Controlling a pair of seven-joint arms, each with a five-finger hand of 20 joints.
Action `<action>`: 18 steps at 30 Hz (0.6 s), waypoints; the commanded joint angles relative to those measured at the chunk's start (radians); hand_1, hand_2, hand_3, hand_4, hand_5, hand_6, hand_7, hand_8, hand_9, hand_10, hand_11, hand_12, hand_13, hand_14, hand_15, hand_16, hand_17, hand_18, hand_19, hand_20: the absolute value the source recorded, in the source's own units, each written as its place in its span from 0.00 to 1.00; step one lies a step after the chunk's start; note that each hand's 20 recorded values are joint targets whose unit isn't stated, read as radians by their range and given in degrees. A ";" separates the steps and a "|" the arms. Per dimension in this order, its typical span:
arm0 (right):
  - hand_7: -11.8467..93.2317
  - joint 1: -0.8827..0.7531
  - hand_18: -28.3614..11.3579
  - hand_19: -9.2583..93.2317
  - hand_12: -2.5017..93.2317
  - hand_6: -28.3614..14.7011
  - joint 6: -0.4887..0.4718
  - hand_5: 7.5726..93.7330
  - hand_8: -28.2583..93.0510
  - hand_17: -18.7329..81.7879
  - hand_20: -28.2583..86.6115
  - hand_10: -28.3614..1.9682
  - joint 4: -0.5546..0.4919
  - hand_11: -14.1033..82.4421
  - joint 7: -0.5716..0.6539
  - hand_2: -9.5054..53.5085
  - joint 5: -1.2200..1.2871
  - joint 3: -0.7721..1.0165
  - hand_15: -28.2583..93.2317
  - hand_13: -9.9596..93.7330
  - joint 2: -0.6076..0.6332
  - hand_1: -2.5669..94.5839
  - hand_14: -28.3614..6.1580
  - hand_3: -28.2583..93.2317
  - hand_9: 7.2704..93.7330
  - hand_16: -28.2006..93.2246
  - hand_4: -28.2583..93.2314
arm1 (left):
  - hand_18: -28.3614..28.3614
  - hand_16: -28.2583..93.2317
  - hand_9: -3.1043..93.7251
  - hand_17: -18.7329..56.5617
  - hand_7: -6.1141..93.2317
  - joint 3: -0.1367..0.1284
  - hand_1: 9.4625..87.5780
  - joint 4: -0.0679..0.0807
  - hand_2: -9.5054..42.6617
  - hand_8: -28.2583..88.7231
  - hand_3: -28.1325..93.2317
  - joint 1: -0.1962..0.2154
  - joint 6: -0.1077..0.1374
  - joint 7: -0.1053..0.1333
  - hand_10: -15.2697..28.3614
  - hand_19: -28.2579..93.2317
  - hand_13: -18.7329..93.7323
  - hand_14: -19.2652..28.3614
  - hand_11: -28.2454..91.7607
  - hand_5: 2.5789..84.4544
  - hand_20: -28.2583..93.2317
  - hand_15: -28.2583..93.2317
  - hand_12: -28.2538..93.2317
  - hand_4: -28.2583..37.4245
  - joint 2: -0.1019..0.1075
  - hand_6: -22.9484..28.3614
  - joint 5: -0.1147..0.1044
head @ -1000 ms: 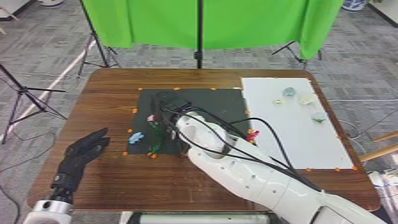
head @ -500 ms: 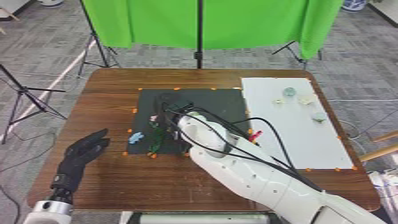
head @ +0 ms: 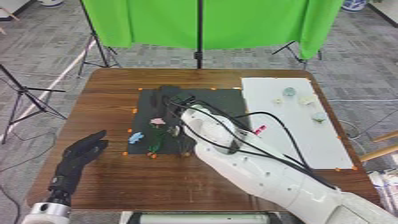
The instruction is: Arrange flowers
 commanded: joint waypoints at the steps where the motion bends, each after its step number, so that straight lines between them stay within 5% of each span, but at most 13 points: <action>1: 0.29 0.035 0.34 1.00 0.24 0.69 -0.108 0.63 0.15 0.77 0.76 0.53 -0.178 0.32 0.025 0.00 0.064 0.097 0.70 0.94 0.085 0.44 0.77 0.75 0.75 0.53 0.13 | 0.71 0.26 0.46 0.33 0.18 -0.018 0.28 -0.018 0.00 0.19 0.71 0.033 -0.007 -0.020 0.64 0.25 0.47 0.75 0.40 0.47 0.38 0.33 0.35 0.07 -0.006 0.53 0.005; 11: 0.26 -0.099 0.32 1.00 0.24 0.66 -0.162 0.61 0.16 0.75 0.76 0.47 -0.434 0.30 0.100 0.00 0.113 0.452 0.71 0.91 0.401 0.39 0.71 0.76 0.72 0.53 0.13 | 0.71 0.26 0.46 0.33 0.18 -0.043 0.28 -0.041 0.00 0.19 0.71 0.070 0.007 -0.023 0.64 0.25 0.47 0.75 0.39 0.47 0.38 0.33 0.35 0.07 -0.015 0.52 0.003; 18: 0.24 -0.306 0.29 1.00 0.25 0.63 -0.151 0.61 0.17 0.74 0.76 0.40 -0.401 0.29 0.233 0.00 0.067 0.674 0.72 0.90 0.591 0.31 0.66 0.75 0.72 0.53 0.13 | 0.71 0.26 0.46 0.33 0.18 -0.047 0.28 -0.044 0.00 0.19 0.72 0.074 0.011 -0.021 0.64 0.25 0.47 0.75 0.39 0.47 0.38 0.33 0.35 0.06 -0.021 0.52 0.006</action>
